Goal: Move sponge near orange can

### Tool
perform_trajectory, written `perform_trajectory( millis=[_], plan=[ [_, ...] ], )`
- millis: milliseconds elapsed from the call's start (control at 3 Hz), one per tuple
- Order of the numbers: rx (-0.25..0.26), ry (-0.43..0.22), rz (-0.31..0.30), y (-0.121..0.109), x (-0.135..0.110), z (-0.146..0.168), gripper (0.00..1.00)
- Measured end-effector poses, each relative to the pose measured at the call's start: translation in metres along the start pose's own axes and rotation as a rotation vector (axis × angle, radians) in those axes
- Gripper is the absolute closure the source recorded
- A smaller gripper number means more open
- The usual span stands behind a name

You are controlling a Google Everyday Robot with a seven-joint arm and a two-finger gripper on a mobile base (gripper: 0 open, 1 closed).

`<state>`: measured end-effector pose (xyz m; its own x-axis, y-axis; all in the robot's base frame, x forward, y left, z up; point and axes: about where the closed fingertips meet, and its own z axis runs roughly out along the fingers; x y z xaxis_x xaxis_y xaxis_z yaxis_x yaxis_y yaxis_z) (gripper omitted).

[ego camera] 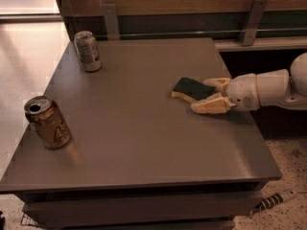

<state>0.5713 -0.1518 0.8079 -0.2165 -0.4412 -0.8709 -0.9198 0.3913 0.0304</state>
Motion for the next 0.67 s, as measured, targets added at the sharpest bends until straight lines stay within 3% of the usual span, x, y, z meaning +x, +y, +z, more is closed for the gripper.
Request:
perform_trajectory(
  millis=[333,667],
  plan=[
    [0.000,0.000,0.000,0.0001,-0.0020,-0.0010,1.00],
    [0.000,0.000,0.000,0.0002,-0.0020,-0.0009,1.00]
  ],
)
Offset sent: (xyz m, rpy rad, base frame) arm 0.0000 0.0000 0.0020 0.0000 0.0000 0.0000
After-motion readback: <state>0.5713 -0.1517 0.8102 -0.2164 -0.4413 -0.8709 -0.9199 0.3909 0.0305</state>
